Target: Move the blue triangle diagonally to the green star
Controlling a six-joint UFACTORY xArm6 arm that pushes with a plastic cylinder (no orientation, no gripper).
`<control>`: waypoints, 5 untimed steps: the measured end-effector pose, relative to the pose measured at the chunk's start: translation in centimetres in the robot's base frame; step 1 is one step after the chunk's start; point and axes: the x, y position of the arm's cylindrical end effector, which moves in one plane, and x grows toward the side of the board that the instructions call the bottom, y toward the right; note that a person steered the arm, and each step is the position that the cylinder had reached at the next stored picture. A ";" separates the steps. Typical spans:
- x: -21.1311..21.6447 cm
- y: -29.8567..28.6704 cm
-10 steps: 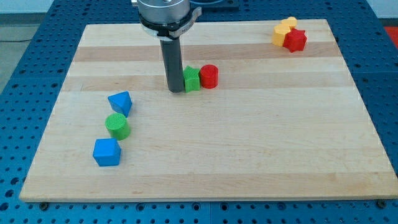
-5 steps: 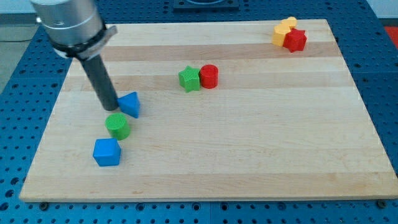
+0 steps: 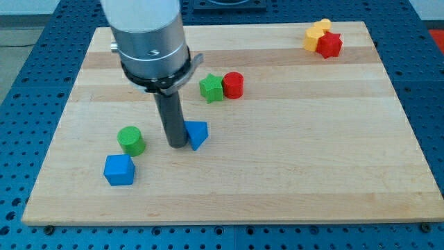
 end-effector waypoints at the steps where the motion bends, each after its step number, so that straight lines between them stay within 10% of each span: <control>1: -1.2 3.2; 5: -2.2 10.0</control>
